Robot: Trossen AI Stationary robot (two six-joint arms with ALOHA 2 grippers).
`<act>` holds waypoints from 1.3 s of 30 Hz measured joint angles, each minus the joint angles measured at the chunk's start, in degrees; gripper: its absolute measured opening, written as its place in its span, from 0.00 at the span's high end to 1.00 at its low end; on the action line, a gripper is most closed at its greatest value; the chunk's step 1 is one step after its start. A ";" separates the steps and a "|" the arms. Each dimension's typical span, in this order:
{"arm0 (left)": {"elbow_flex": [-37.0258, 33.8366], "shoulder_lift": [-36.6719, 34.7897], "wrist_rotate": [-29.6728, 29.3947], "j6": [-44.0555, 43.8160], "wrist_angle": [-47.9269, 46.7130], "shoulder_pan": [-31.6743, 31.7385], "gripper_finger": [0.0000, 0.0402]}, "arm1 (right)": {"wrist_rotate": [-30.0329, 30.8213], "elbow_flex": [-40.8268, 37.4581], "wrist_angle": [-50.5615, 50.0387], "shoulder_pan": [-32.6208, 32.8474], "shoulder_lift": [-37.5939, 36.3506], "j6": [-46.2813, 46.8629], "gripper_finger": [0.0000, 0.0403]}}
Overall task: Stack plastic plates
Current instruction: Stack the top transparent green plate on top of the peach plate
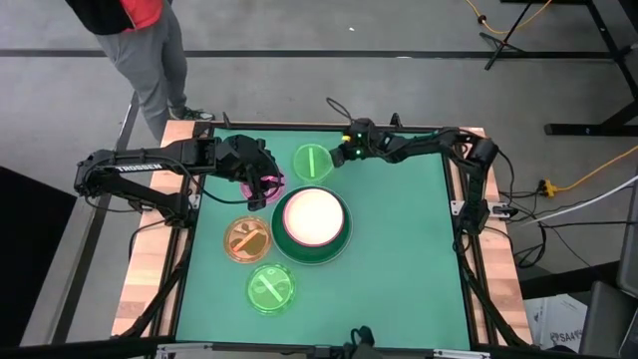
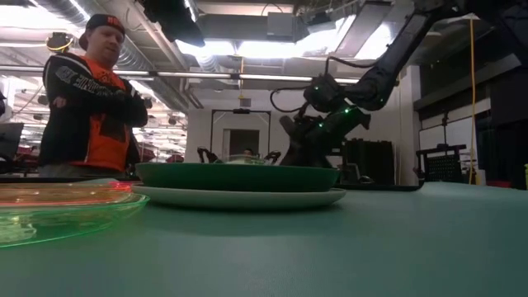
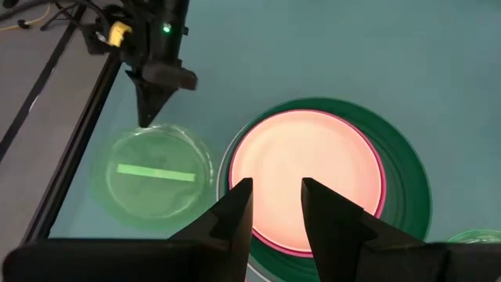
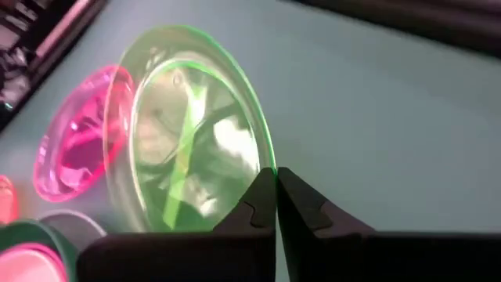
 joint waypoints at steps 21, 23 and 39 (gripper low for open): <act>0.00 0.00 0.02 -0.28 -0.09 -0.04 0.74 | -21.55 16.58 -13.11 1.39 -2.06 -2.07 1.00; 0.00 0.00 0.02 -0.28 -0.10 -0.04 0.74 | -22.78 18.17 -17.23 2.48 -2.06 -3.65 1.00; 0.00 0.00 0.01 -0.30 -0.09 -0.04 0.74 | -12.32 19.52 -37.51 14.39 -2.08 -16.34 1.00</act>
